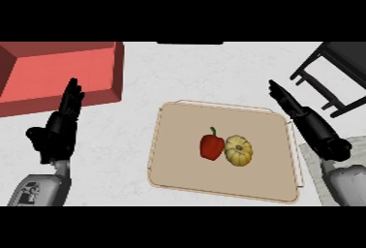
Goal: Pick the squash from the tray and place it in the tiered shelf
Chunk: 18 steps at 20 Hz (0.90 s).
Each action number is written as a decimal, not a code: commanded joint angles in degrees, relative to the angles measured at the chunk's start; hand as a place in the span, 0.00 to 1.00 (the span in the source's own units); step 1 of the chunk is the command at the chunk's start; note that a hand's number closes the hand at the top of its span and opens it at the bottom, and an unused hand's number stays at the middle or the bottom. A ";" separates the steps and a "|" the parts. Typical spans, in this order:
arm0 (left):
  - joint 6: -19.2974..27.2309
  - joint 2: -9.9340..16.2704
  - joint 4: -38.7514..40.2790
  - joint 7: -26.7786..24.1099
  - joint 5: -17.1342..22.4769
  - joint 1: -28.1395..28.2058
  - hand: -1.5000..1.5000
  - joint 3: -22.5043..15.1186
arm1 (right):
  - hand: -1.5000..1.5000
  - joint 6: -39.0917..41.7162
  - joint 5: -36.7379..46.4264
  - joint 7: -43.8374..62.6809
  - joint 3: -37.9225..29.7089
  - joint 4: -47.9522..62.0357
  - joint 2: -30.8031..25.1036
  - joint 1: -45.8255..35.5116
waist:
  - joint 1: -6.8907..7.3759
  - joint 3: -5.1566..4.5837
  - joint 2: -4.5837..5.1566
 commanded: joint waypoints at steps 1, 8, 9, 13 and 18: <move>-0.47 -0.89 0.01 2.74 -1.20 -0.56 0.50 -1.26 | 0.00 2.83 -1.34 6.76 -1.16 4.17 1.95 -6.11 | 0.02 0.57 -2.04; -4.91 -1.48 1.41 0.58 -0.83 -1.64 0.50 -4.74 | 1.00 0.48 -27.18 13.22 -11.87 12.77 19.87 -4.02 | -2.67 2.65 1.04; -5.96 -0.99 2.02 1.29 -1.50 -1.71 0.50 -5.94 | 1.00 -0.56 6.86 13.17 -1.83 10.57 -6.88 -10.86 | -1.29 -0.71 -1.65; -7.48 -1.98 1.35 1.00 -1.44 -0.17 0.50 -7.99 | 0.00 -21.31 12.11 7.70 -5.50 17.73 4.18 -7.86 | 0.41 0.65 -1.71; -6.47 -3.68 0.97 0.74 -3.15 1.05 0.50 -9.00 | 0.00 -19.26 4.06 -7.90 -12.43 22.79 9.08 -6.40 | 0.04 0.65 -2.03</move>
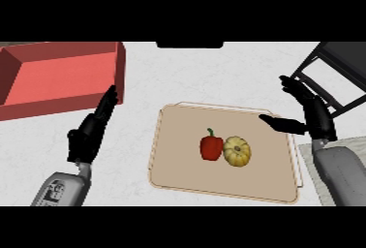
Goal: Pick the squash from the tray and place it in the tiered shelf
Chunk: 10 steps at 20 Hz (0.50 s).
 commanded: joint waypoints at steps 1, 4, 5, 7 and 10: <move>0.44 -1.26 -1.57 1.68 -1.86 1.19 0.50 -1.35 | 0.00 3.83 -4.29 -7.75 -4.11 2.36 1.55 1.23 | -0.09 -0.03 -0.42; -0.40 -0.26 0.59 -0.26 -1.43 0.57 0.50 0.66 | 0.00 14.50 -5.54 -1.90 -1.54 -0.07 -2.87 -0.77 | -0.25 -0.08 -0.48; -0.81 -0.23 -0.44 1.70 -1.07 -0.40 0.50 0.44 | 0.00 16.43 -4.59 -0.17 0.48 -1.49 -3.78 -0.46 | -0.34 -0.09 -0.55; -0.26 -1.44 0.77 1.64 -0.87 -1.69 0.50 0.68 | 0.00 19.54 -2.73 3.37 3.22 -3.60 -6.18 -1.64 | -0.57 -0.13 -0.56; -1.96 0.19 0.37 0.65 0.45 -0.36 0.50 2.35 | 0.00 22.52 -1.02 10.42 5.72 -9.52 -9.26 -3.24 | -0.68 -0.18 -0.71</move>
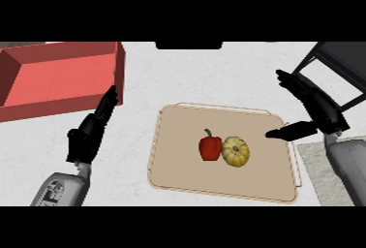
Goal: Pick the squash from the tray and place it in the tiered shelf
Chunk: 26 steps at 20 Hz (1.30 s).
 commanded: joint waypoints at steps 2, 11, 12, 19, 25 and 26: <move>1.85 -2.54 -0.76 1.36 -1.68 -0.51 0.50 -1.35 | 0.00 4.77 3.06 11.98 3.67 -4.16 -2.58 -6.97 | 0.26 -0.03 -0.02; -0.84 -0.26 -1.23 0.42 -1.04 1.75 0.50 -0.15 | 0.00 19.95 4.78 31.84 12.83 -16.44 -8.09 -11.72 | 0.11 -0.07 -0.28; 0.06 -1.67 -1.68 1.39 -1.16 0.46 0.50 -0.55 | 0.00 20.78 6.15 32.43 14.58 -17.42 -8.07 -11.39 | -0.03 -0.05 -0.23; -0.57 -1.59 -0.57 1.67 -1.06 -0.88 0.50 1.68 | 0.00 26.54 7.00 49.41 16.76 -27.49 -4.57 -13.34 | -0.23 -0.01 -0.09; -2.59 -1.80 0.11 2.70 -2.10 -2.13 0.50 2.73 | 0.00 27.80 10.99 53.99 14.63 -31.98 1.56 -10.55 | -0.01 0.02 0.03; -2.35 -2.72 -0.87 2.71 -2.12 -1.76 0.50 2.14 | 0.00 26.40 12.34 55.76 16.25 -33.35 3.69 -9.57 | 0.01 0.02 0.02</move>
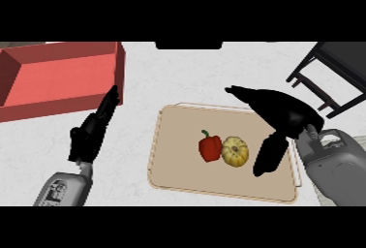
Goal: Pick the squash from the tray and place it in the tiered shelf
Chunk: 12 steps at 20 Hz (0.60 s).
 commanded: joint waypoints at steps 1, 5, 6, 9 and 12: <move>-0.14 -1.16 2.42 -2.43 -1.94 -0.99 0.50 0.72 | 0.00 1.92 5.45 -3.24 -1.80 -0.35 2.13 3.41 | 0.07 0.03 0.12; 0.03 -2.45 2.23 -3.49 -1.88 0.52 0.50 0.80 | 0.00 2.39 5.62 7.31 -0.65 -5.11 7.08 0.62 | 0.12 0.00 0.08; -2.59 0.06 -0.46 -0.63 -0.25 0.21 0.50 2.87 | 0.00 4.11 6.91 3.59 -1.81 -5.33 5.04 4.05 | 0.12 0.02 0.07; -1.73 -1.10 0.13 -0.24 -1.79 -0.45 0.50 1.97 | 0.00 -0.59 13.54 4.10 3.51 -3.93 10.85 4.85 | 0.27 0.02 0.10; 0.21 -4.05 1.30 0.77 -3.59 -1.89 0.50 1.15 | 0.00 4.41 12.30 1.22 -1.33 -8.69 6.63 9.72 | -0.14 0.03 0.08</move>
